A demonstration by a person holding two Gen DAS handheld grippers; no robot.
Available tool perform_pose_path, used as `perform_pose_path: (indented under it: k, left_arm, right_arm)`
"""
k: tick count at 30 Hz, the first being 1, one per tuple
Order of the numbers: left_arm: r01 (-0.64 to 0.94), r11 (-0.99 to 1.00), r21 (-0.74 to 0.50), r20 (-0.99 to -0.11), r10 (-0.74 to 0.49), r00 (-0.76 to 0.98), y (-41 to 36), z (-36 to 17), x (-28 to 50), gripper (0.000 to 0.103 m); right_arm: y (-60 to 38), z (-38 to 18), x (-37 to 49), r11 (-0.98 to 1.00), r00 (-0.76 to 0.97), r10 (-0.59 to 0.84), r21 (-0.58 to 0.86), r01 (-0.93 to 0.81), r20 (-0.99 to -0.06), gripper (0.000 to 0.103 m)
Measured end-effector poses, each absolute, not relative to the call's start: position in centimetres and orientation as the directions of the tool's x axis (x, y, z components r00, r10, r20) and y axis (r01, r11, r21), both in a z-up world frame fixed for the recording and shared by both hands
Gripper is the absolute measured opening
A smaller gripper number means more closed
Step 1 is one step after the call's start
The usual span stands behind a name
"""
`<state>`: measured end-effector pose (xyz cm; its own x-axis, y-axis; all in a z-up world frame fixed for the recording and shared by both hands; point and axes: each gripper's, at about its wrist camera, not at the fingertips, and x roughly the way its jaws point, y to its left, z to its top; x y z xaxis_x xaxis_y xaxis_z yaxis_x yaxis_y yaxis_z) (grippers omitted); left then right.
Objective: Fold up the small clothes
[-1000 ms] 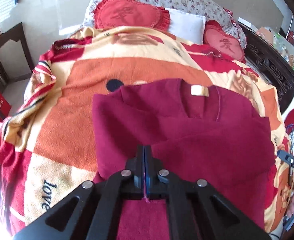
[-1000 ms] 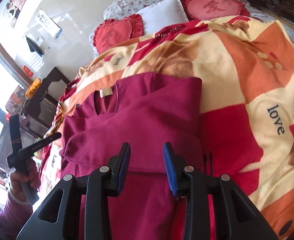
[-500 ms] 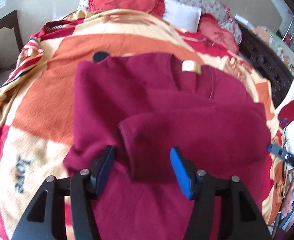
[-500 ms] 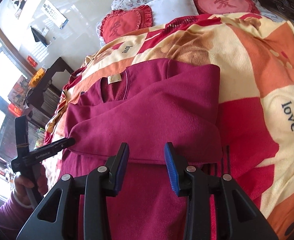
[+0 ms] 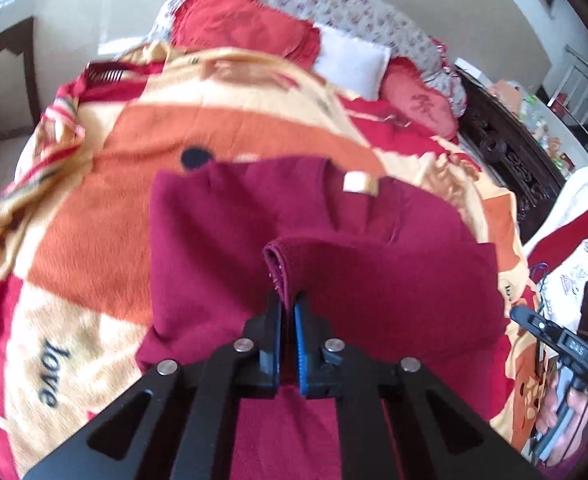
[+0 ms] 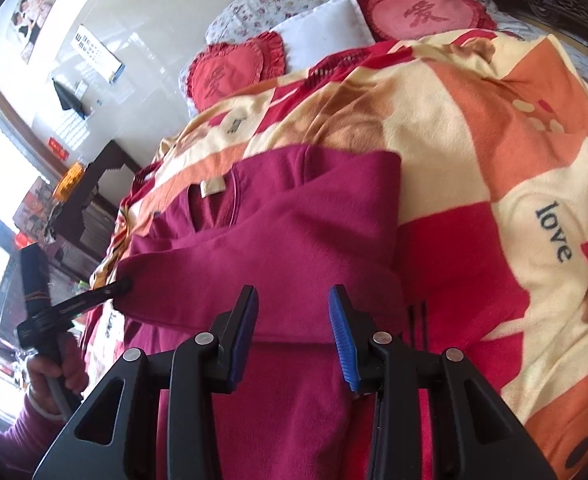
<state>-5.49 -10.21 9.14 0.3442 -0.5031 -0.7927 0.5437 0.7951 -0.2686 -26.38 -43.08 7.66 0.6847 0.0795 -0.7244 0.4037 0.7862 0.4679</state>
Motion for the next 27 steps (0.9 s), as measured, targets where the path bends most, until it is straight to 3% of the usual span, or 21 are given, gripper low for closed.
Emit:
perform_pose_path:
  k: [9,17,18,19,21,23,27]
  left_arm:
    - [0.447,0.862,-0.239,-0.809,-0.432,0.400,-8.1,9.3,-2.3,0.006]
    - [0.445,0.885,-0.138,-0.852,-0.335,0.403,-8.9,6.2,-2.0,0.006]
    - [0.438,0.887,-0.147,-0.853,-0.338,0.398,-8.8,6.1,-1.8,0.006]
    - [0.433,0.888,-0.152,-0.855,-0.338,0.393,-8.7,6.0,-1.6,0.008]
    - [0.437,0.883,-0.170,-0.861,-0.349,0.369,-8.9,5.7,-1.4,0.012]
    - [0.459,0.875,-0.154,-0.865,-0.344,0.365,-9.7,5.4,-1.8,0.017]
    - [0.487,0.869,-0.088,-0.865,-0.309,0.396,-10.7,5.2,-2.7,0.017]
  right_arm:
    - [-44.3,8.5,-25.2,0.797,0.679,0.019,0.421,0.433,-0.734,0.018]
    - [-46.0,5.9,-21.0,0.783,0.609,0.020,0.391,0.484,-0.793,0.029]
    - [-46.4,5.2,-20.3,0.775,0.593,0.032,0.395,0.494,-0.804,0.028]
    - [-46.6,4.8,-19.9,0.775,0.575,0.033,0.385,0.502,-0.817,0.014]
    - [-46.8,5.0,-19.3,0.819,0.554,-0.038,0.292,0.494,-0.831,0.000]
    - [-47.3,5.5,-19.6,0.830,0.535,-0.174,0.169,0.531,-0.827,0.000]
    - [-48.4,5.4,-21.5,0.790,0.554,-0.100,0.272,0.549,-0.827,0.000]
